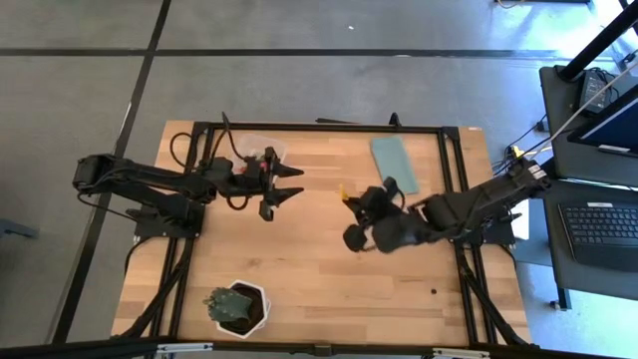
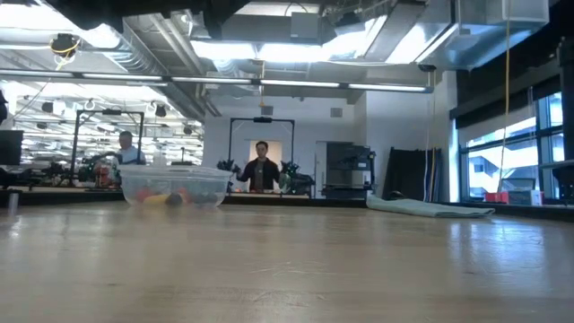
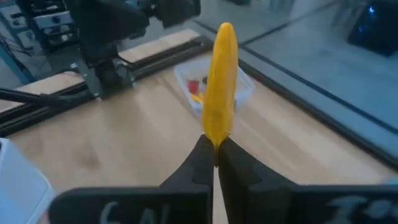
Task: Pick and placing Produce into tupperware
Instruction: Put the yellow corn into the transparent bin
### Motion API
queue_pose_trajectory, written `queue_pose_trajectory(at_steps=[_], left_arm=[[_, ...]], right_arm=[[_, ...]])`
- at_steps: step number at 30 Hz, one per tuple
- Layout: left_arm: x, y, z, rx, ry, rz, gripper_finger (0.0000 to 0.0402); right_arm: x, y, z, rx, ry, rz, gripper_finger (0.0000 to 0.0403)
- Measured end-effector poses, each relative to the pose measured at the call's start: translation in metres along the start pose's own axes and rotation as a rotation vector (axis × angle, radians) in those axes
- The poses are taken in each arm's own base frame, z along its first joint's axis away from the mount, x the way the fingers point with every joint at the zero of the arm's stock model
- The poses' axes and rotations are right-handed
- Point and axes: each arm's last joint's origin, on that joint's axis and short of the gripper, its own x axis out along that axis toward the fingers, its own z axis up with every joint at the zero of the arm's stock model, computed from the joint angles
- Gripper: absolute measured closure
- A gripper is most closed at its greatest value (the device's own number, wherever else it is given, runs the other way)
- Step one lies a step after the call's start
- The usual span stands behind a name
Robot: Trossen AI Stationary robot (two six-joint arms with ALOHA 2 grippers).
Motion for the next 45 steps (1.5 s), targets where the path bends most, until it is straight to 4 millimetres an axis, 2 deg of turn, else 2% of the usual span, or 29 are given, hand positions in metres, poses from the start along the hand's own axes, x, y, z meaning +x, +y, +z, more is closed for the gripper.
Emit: queue_pose_trajectory(at_steps=[3,8,13,19,33,39,45], left_arm=[[0.000,-0.002,-0.001,-0.002,0.006,-0.029,0.0195],[0.000,-0.005,-0.001,-0.003,0.012,-0.118,0.0195],[0.000,-0.005,0.000,-0.002,0.004,-0.136,0.0195],[0.000,-0.004,0.000,-0.001,0.003,-0.112,0.0195],[0.000,0.003,0.002,0.005,-0.021,-0.055,0.0195],[0.000,0.003,0.001,0.004,-0.015,-0.055,0.0196],[0.000,0.003,0.002,0.005,-0.021,-0.056,0.0225]], right_arm=[[0.013,-0.003,0.011,-0.022,-0.025,0.031,0.0391],[0.039,-0.007,0.018,-0.085,-0.047,0.067,0.0391],[0.050,-0.014,0.028,-0.095,-0.076,0.087,0.0391],[0.062,-0.013,0.039,-0.076,-0.131,0.169,0.0391],[0.091,0.001,0.025,-0.071,-0.107,0.224,0.0391],[0.096,0.000,0.028,-0.052,-0.124,0.238,0.0391],[0.097,-0.002,0.029,-0.049,-0.126,0.236,0.0391]])
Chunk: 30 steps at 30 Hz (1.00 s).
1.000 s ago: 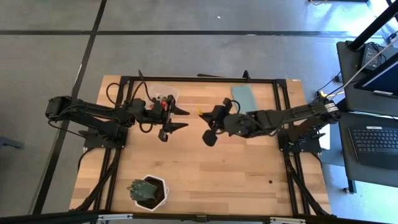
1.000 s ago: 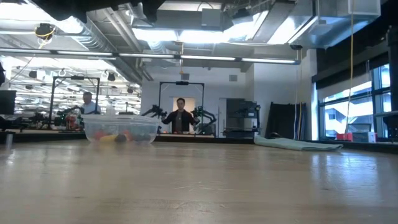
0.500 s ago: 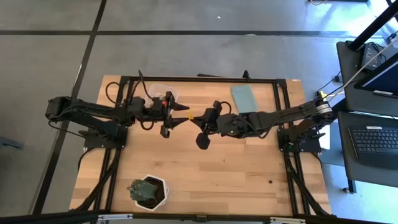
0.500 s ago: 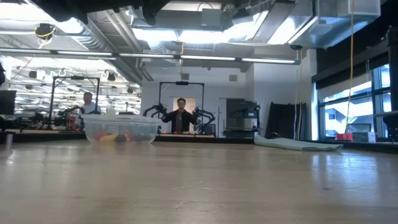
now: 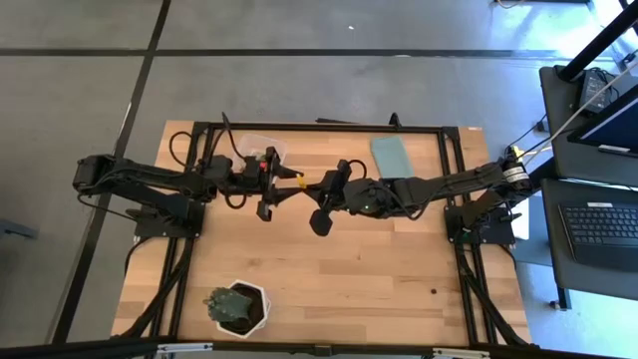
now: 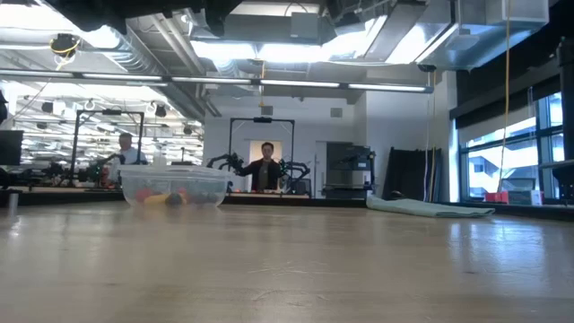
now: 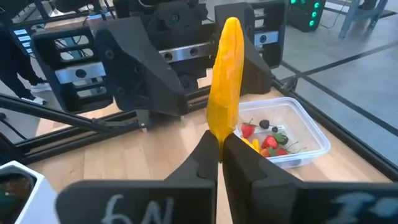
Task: Pick and placing Produce into tupperware
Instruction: Put the yellow corn into the transparent bin
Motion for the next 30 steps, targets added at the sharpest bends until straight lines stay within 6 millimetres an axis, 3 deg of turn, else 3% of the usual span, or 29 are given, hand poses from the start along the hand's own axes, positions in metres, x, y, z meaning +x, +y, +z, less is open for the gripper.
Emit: queue_pose_trajectory(at_steps=[19,30], left_arm=[[-0.0001,0.0002,0.0002,0.034,-0.001,0.003,0.0389],[0.0000,0.0002,0.0003,0.035,-0.003,0.003,0.0396]], right_arm=[[0.0018,-0.0005,0.0011,0.010,-0.014,0.002,0.0391],[0.0018,-0.0005,0.0006,0.065,-0.010,0.002,0.0376]])
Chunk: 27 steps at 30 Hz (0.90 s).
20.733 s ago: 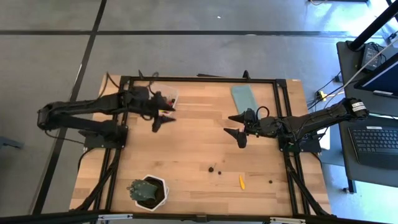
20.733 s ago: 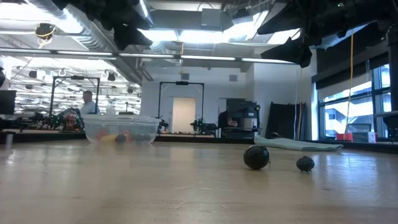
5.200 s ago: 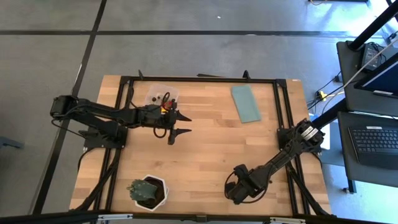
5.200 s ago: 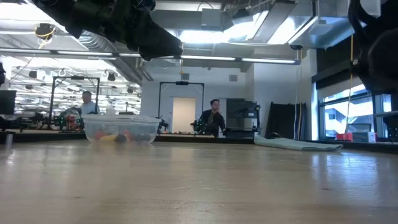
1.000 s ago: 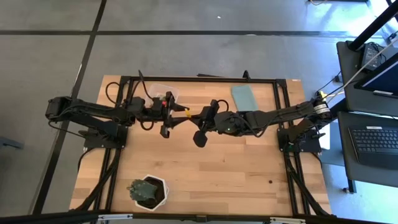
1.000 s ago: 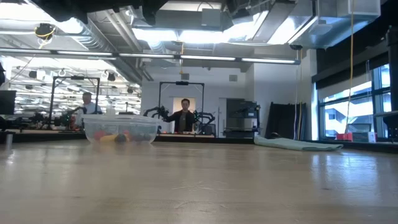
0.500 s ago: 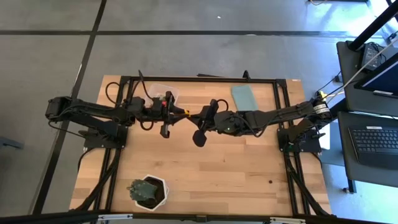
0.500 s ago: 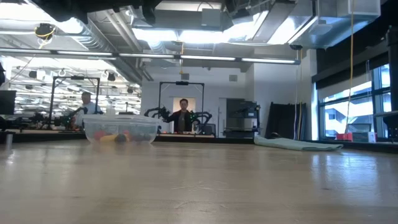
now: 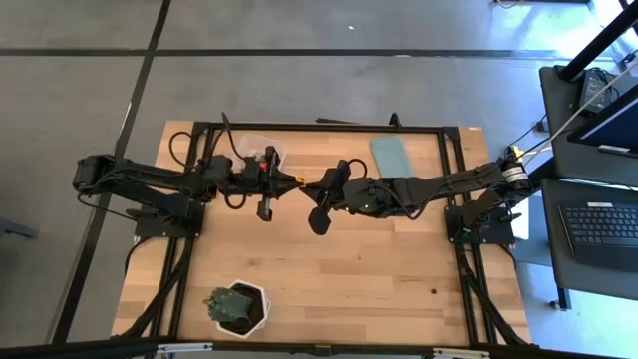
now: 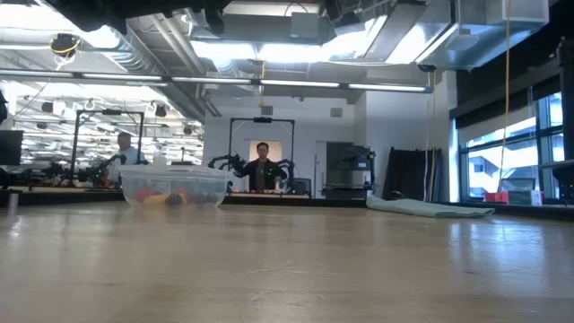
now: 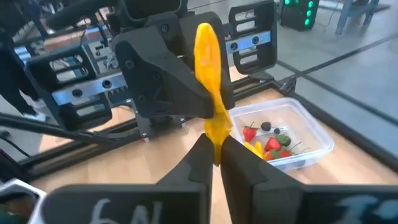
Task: Pick and placing Produce into tupperware
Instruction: Put the yellow corn into the transparent bin
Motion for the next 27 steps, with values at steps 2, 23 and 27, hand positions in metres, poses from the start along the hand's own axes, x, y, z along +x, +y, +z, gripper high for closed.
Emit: queue_pose_trajectory(at_steps=[2,23,27], left_arm=[[0.000,0.000,0.000,0.000,0.000,0.000,0.0395],[-0.036,0.057,-0.025,-0.071,0.478,0.383,0.0398],[-0.051,0.073,-0.027,-0.100,0.739,0.538,0.0399]], right_arm=[[0.000,0.000,0.000,0.030,0.002,0.000,0.0360],[-0.005,-0.023,-0.031,0.191,0.308,-0.205,0.0113],[-0.004,-0.025,-0.031,0.195,0.311,-0.212,0.0112]])
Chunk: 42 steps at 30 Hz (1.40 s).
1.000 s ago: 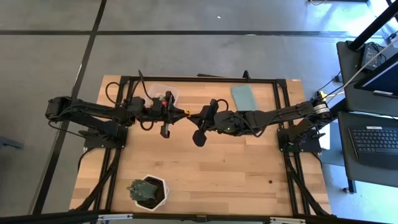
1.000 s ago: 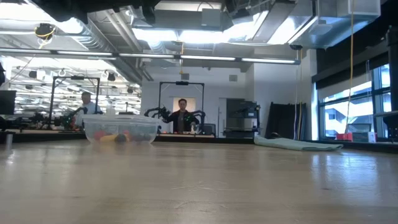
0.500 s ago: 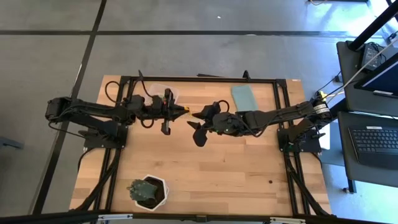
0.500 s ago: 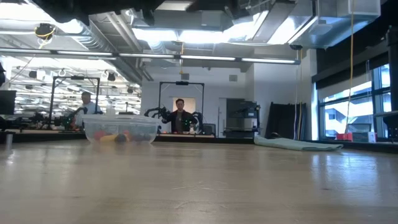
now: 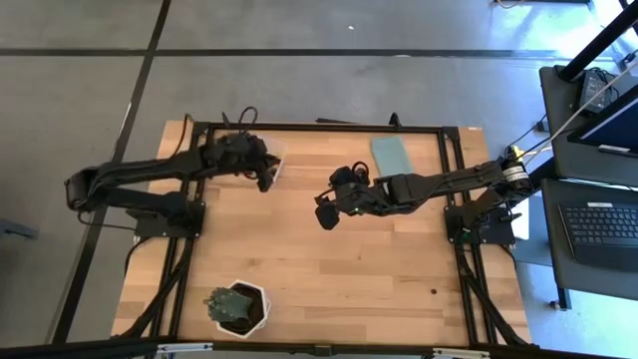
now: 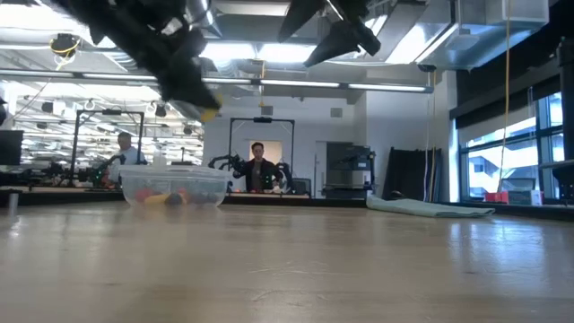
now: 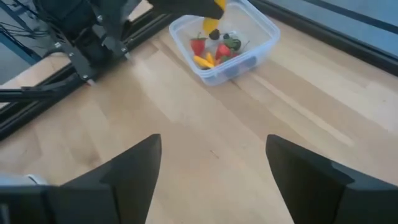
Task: Pick and placing Produce into tupperware
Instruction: Put the yellow corn into the transparent bin, then put the blueberry into the transparent bin
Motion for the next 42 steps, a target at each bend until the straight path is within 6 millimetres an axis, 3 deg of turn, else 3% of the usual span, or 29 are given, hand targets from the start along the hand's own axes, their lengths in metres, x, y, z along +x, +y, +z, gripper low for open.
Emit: queue_pose_trajectory(at_steps=[8,17,24,42], left_arm=[[-0.002,0.031,-0.001,-0.050,0.344,0.170,0.0397],[0.032,0.043,-0.028,-0.040,0.558,0.212,0.0395],[0.051,0.044,-0.033,-0.039,0.568,0.212,0.0375],[0.050,0.044,-0.031,0.013,0.551,0.195,0.0287]], right_arm=[[0.001,-0.001,0.001,-0.018,-0.003,-0.003,0.0112],[0.001,-0.001,0.002,-0.016,-0.007,0.001,0.0111],[0.001,-0.001,0.002,-0.016,-0.006,0.001,0.0111],[0.001,-0.002,0.000,-0.029,0.013,-0.012,0.0111]])
